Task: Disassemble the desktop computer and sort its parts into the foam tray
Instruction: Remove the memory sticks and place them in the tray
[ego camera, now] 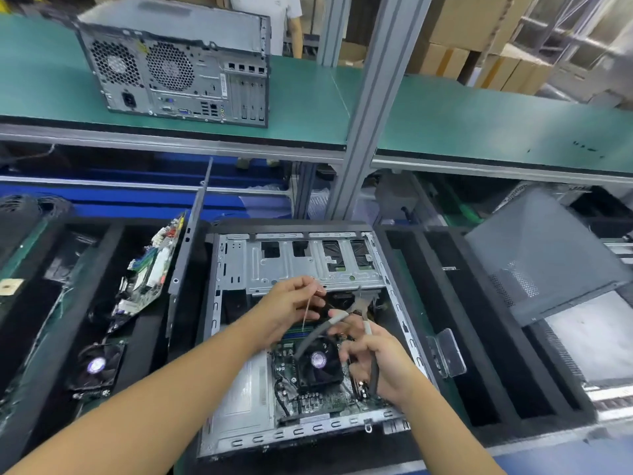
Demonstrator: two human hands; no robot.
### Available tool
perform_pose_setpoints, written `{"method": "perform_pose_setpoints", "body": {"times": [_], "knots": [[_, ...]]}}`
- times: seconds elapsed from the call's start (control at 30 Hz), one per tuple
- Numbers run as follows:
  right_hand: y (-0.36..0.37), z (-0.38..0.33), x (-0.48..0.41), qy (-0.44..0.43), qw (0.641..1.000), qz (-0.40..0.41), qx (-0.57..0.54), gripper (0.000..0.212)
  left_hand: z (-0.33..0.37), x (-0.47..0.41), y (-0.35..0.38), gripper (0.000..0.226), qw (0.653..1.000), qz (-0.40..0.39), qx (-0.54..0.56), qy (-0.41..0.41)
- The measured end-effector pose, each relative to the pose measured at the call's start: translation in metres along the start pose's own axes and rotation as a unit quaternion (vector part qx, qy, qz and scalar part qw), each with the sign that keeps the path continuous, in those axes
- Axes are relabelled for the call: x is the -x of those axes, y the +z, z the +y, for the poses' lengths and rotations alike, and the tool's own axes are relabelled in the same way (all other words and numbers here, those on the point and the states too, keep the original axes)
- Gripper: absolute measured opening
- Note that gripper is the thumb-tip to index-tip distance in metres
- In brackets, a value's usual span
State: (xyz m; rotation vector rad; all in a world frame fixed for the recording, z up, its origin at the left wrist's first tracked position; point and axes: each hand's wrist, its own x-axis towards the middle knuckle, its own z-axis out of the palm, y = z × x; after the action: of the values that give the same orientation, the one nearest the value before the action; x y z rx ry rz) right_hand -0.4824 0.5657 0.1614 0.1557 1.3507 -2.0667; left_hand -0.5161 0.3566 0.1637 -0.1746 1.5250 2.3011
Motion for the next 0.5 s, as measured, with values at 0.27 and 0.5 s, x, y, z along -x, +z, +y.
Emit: {"method": "perform_pose_setpoints", "body": {"times": [0.27,0.5], "knots": [[0.028,-0.013,-0.021,0.007,0.999,-0.033,-0.011,0.039,0.028,0.039,-0.019,0.013,0.986,-0.157,-0.019,-0.052],[0.074,-0.017,-0.048,-0.036,0.983,0.012,0.179,0.033,0.040,0.068,-0.029,0.011,0.994,-0.075,-0.040,-0.066]]}}
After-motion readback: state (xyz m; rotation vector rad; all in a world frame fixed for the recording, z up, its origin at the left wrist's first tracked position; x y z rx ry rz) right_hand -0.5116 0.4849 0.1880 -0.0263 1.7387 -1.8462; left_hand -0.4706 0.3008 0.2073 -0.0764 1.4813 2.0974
